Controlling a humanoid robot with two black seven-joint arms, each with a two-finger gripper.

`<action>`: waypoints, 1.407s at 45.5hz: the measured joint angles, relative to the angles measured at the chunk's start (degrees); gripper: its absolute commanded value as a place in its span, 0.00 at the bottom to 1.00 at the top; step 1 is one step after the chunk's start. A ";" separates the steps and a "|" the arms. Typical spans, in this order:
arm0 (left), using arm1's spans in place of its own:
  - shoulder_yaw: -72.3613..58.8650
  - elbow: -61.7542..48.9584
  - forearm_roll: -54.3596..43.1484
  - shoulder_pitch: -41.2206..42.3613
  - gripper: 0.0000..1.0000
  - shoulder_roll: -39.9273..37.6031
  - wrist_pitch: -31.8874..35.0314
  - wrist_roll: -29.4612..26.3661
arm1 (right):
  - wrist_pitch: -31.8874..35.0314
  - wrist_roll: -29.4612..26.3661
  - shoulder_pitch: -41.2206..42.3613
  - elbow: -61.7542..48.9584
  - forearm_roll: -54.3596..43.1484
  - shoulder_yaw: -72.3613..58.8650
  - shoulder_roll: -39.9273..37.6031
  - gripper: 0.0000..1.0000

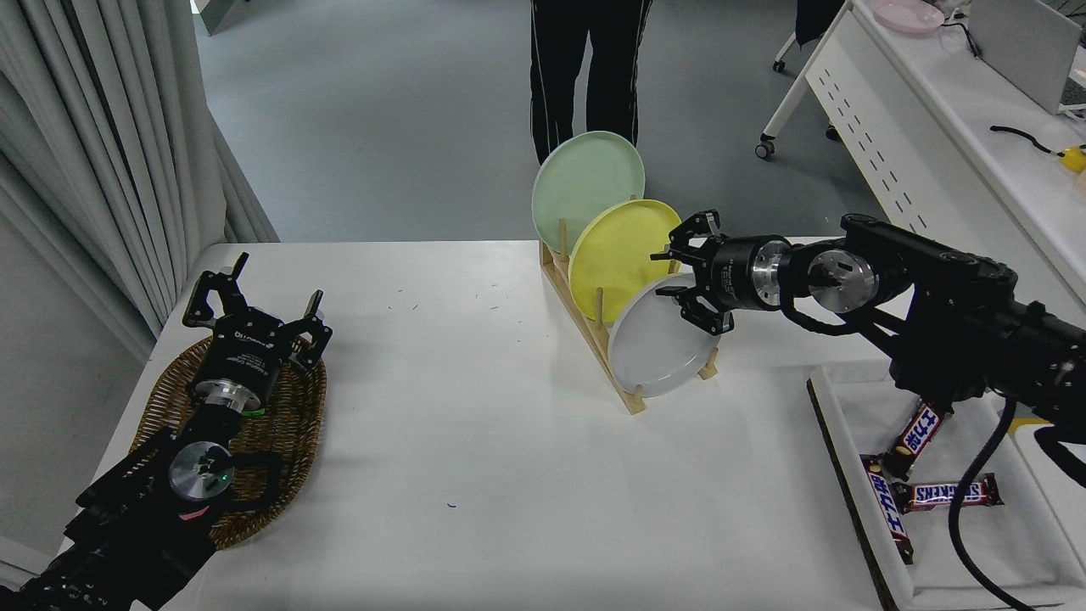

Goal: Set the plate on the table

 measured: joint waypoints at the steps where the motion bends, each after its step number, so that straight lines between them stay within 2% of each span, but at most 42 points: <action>1: 0.00 0.00 0.00 0.00 1.00 0.00 0.00 0.00 | 0.01 -0.01 -0.01 0.00 0.00 0.00 -0.01 0.33; 15: 0.00 0.00 0.00 0.00 1.00 0.00 -0.01 0.00 | 0.01 -0.05 -0.14 0.02 0.05 -0.01 -0.09 0.24; 64: 0.02 0.00 0.00 0.00 1.00 0.00 0.00 0.00 | -0.85 -0.02 -0.23 -0.35 0.16 0.01 -0.27 0.08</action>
